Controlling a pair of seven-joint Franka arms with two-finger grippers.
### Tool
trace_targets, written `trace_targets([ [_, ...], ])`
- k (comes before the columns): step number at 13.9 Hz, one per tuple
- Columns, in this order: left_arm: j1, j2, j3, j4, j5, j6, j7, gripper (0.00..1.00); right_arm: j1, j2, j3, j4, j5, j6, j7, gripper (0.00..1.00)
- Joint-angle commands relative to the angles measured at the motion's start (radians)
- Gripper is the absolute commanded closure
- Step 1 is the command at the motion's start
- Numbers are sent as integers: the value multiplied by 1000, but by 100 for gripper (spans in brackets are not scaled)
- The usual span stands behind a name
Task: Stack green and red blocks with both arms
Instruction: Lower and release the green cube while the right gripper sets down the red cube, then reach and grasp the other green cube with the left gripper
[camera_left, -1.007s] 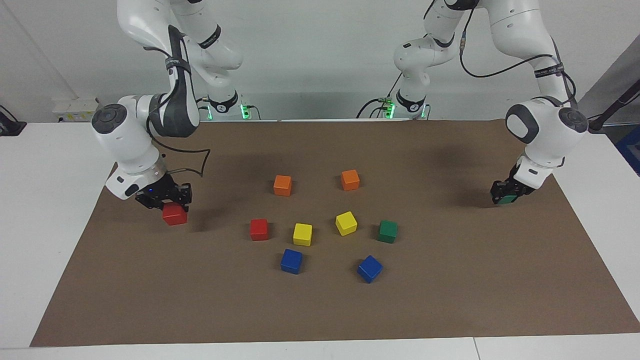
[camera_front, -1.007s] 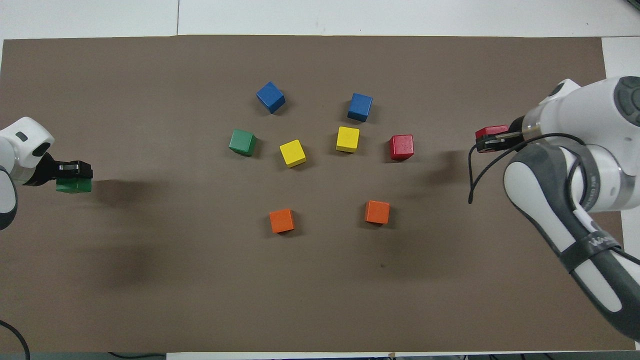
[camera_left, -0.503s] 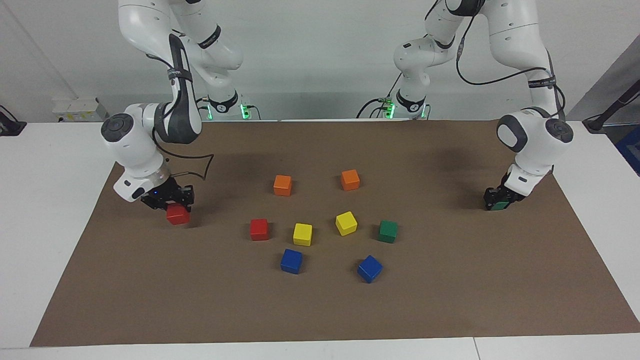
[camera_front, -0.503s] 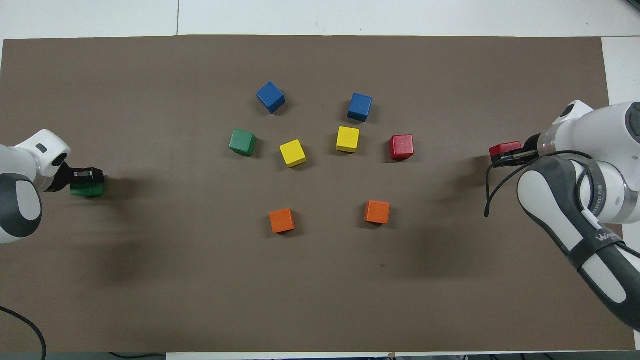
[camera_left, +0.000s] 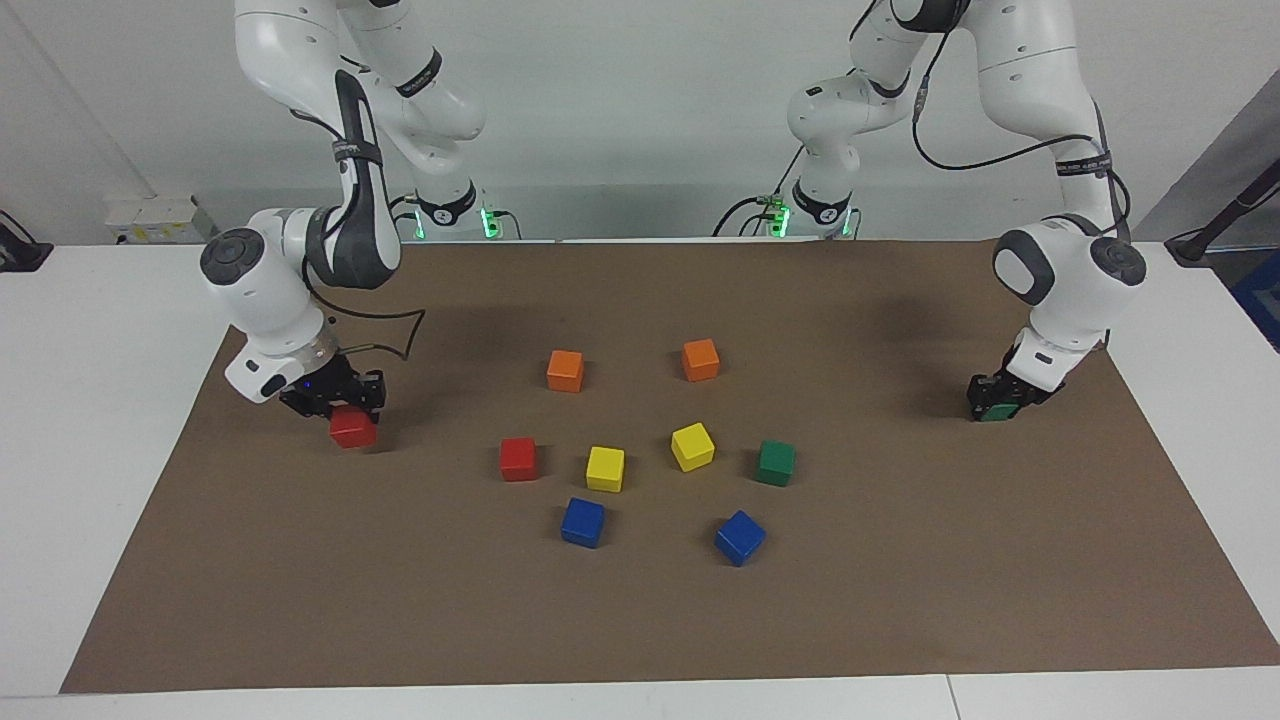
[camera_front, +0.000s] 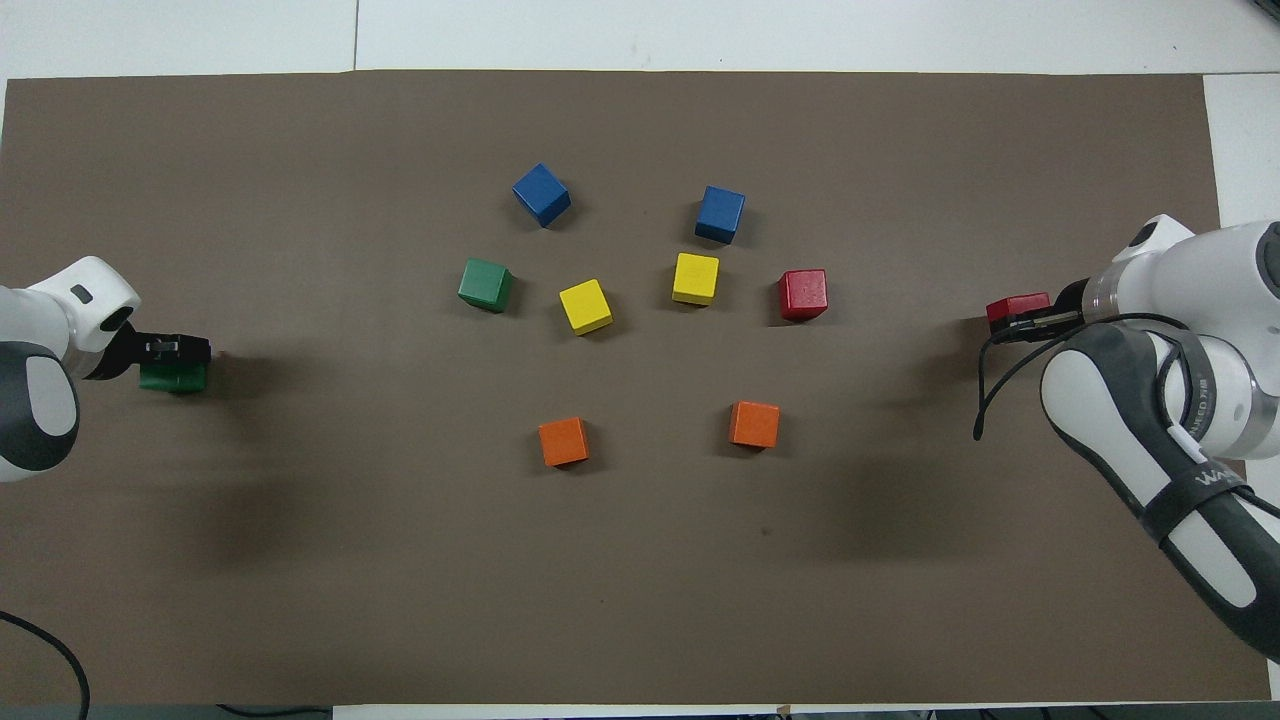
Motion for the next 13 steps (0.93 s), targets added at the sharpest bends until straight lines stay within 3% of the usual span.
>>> trace_targets([
  [1, -10, 11, -5, 162, -3, -172, 22, 0, -16, -16, 8, -32, -43, 38, 2, 100],
  [3, -53, 12, -5, 268, -9, -272, -5, 0, -17, -19, 8, -52, -89, 68, 48, 100],
  [5, -166, 46, -5, 371, -8, -332, -281, 0, -19, -22, 8, -64, -91, 74, 53, 100],
  [7, -287, 55, -5, 402, -14, -322, -453, 0, -34, -26, 8, -90, -91, 101, 53, 100],
  [10, -394, 80, -5, 447, -83, -296, -469, 0, -45, -16, 10, -106, -90, 128, 54, 100],
  [13, -501, 129, -5, 447, -69, -219, -469, 0, -51, -14, 10, -109, -91, 128, 54, 100],
])
